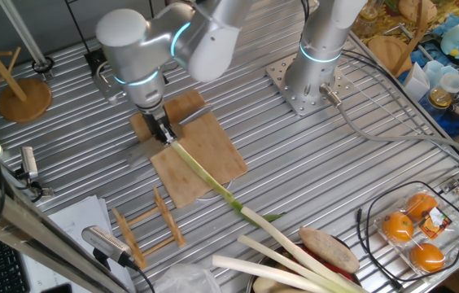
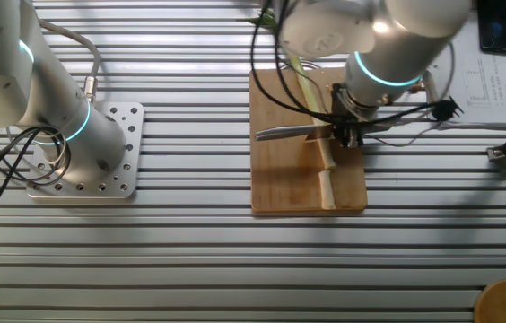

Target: Chop the scallions

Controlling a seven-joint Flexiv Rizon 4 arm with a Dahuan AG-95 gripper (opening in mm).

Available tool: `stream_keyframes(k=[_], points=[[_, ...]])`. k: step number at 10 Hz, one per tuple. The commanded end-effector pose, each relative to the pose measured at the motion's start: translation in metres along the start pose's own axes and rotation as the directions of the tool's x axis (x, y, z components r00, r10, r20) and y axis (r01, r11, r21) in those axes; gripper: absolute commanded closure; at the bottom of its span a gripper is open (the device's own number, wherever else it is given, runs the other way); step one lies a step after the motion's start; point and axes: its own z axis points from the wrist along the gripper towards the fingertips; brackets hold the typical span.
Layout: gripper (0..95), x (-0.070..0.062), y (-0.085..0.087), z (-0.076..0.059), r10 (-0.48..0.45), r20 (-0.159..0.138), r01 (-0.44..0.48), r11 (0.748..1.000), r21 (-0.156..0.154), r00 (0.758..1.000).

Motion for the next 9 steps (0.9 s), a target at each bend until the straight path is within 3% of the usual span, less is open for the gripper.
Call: stream_keyframes(k=[1, 9], points=[[95.0, 0.001, -0.001, 0.023, -0.006, -0.002, 0.006, 1.0, 0.009, 1.0], [95.0, 0.026, -0.001, 0.028, -0.025, -0.003, 0.026, 0.999, 0.032, 1.0]])
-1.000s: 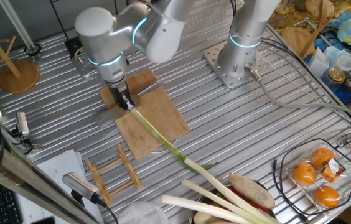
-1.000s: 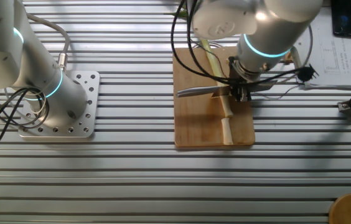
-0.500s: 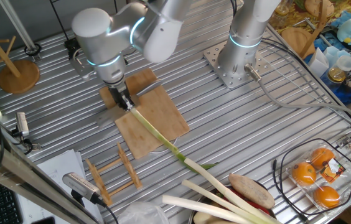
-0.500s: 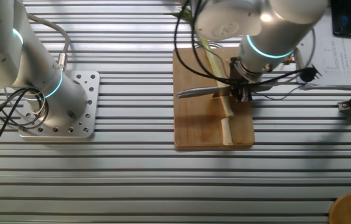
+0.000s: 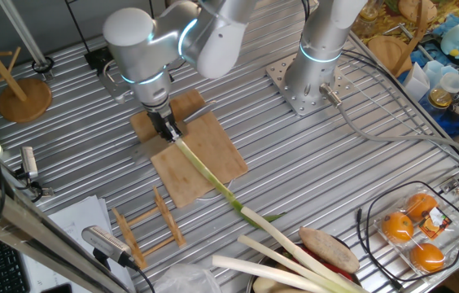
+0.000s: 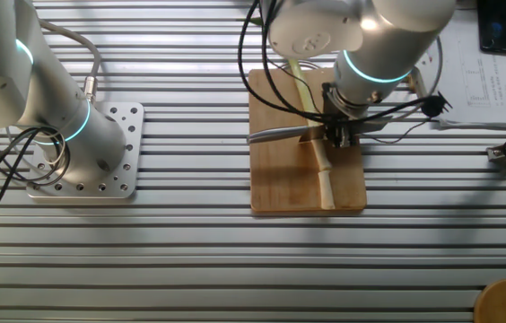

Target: Chop the scallions

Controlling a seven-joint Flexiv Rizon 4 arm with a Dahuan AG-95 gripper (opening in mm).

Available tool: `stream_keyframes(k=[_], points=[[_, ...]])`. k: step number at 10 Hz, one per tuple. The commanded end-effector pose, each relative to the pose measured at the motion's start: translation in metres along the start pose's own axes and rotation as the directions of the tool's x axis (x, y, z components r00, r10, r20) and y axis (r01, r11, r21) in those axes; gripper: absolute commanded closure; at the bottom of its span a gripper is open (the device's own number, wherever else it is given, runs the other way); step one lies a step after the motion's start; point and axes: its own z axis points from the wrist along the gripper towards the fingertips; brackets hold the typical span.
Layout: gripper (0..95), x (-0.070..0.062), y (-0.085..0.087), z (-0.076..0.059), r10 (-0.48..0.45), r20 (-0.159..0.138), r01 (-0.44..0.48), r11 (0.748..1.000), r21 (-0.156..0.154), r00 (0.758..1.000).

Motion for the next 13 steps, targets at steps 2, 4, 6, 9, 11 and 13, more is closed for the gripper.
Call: stream_keyframes(k=[2, 4, 6, 9, 11, 13], points=[[95.0, 0.008, -0.001, 0.028, -0.002, 0.003, 0.002, 1.0, 0.003, 1.0], [95.0, 0.01, 0.0, 0.029, -0.007, 0.024, 0.007, 1.0, 0.007, 1.0], [95.0, 0.015, 0.0, 0.029, -0.012, 0.019, 0.012, 1.0, 0.013, 1.0], [95.0, 0.021, 0.001, 0.031, -0.014, 0.032, 0.014, 1.0, 0.017, 0.999], [95.0, 0.014, 0.0, 0.028, -0.013, 0.057, 0.012, 1.0, 0.013, 0.998], [95.0, 0.002, -0.002, 0.021, -0.006, 0.059, 0.006, 1.0, -0.003, 0.998]])
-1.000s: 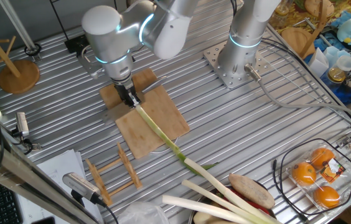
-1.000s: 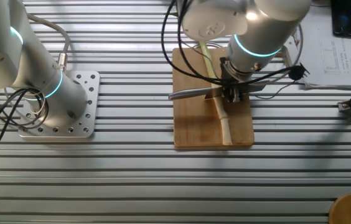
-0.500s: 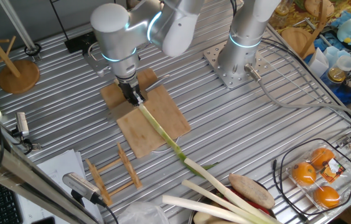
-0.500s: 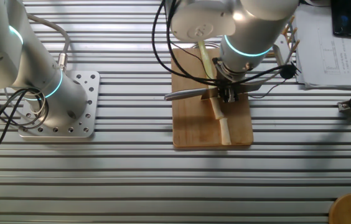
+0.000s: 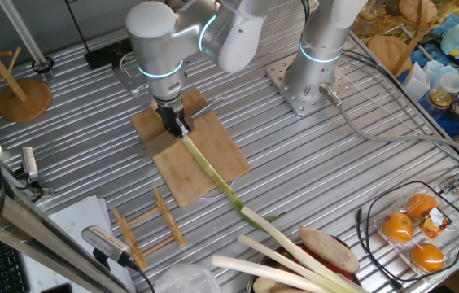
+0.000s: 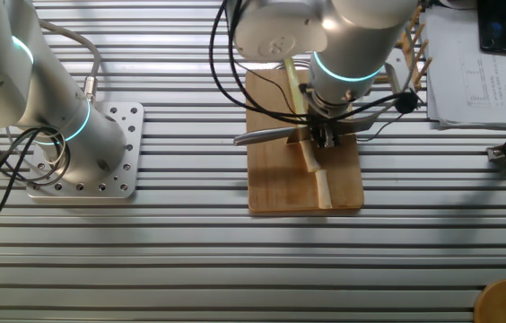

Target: Chop the scallions

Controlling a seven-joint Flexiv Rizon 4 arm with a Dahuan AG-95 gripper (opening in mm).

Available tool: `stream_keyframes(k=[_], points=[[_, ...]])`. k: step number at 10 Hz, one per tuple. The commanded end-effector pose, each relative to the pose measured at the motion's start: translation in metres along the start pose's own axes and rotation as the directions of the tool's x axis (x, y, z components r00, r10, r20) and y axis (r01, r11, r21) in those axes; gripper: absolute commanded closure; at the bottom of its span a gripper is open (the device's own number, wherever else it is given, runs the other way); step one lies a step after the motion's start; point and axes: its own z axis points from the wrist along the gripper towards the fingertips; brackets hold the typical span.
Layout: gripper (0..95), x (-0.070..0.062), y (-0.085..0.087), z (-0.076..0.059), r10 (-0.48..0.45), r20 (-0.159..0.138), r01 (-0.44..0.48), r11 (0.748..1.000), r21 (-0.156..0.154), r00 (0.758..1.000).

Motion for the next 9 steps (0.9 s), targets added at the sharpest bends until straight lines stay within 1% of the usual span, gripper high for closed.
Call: stream_keyframes(k=[1, 3, 4, 5, 6, 8, 9], points=[[95.0, -0.016, -0.002, 0.019, 0.005, -0.006, -0.005, 1.0, -0.017, 1.0], [95.0, -0.025, -0.002, 0.011, 0.011, -0.012, -0.011, 0.999, -0.031, 1.0], [95.0, -0.03, -0.002, 0.004, 0.014, -0.014, -0.015, 0.999, -0.033, 1.0], [95.0, -0.033, -0.002, 0.001, 0.014, -0.016, -0.015, 0.999, -0.033, 1.0], [95.0, -0.038, -0.001, -0.005, 0.016, -0.025, -0.017, 0.999, -0.03, 1.0], [95.0, -0.035, -0.002, 0.002, 0.01, -0.027, -0.011, 0.999, -0.033, 1.0], [95.0, -0.031, -0.003, 0.005, 0.008, -0.027, -0.009, 0.999, -0.04, 1.0]])
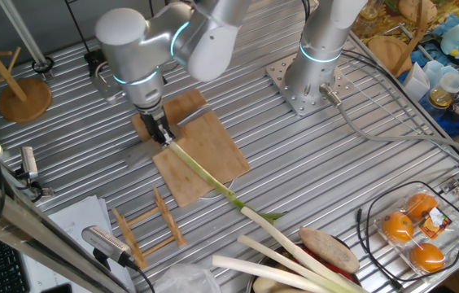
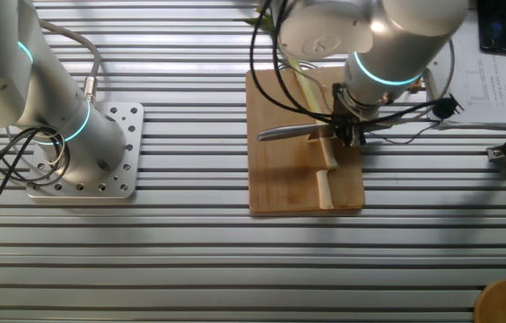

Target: Chop the scallions

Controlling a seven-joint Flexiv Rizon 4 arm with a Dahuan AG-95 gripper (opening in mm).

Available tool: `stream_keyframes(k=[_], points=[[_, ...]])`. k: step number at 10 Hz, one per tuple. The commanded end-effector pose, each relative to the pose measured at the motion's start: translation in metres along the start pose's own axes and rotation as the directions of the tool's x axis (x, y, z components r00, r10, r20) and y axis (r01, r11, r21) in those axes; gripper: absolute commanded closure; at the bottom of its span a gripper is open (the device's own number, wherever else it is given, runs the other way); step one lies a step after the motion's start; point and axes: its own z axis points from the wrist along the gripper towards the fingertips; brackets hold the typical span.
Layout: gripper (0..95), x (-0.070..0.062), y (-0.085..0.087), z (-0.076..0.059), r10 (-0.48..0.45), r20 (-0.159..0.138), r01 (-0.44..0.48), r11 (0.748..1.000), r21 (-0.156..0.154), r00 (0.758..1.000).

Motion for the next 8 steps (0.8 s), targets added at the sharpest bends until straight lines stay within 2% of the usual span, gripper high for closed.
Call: stream_keyframes(k=[1, 3, 5, 8], points=[[95.0, 0.007, 0.0, 0.0, 0.007, -0.012, -0.008, 1.0, -0.008, 1.0], [95.0, 0.008, 0.0, -0.002, 0.004, -0.024, -0.004, 1.0, -0.009, 1.0], [95.0, 0.017, -0.001, 0.007, -0.007, -0.025, 0.007, 1.0, 0.004, 1.0], [95.0, 0.03, 0.002, 0.002, -0.014, -0.05, 0.014, 1.0, 0.005, 0.999]])
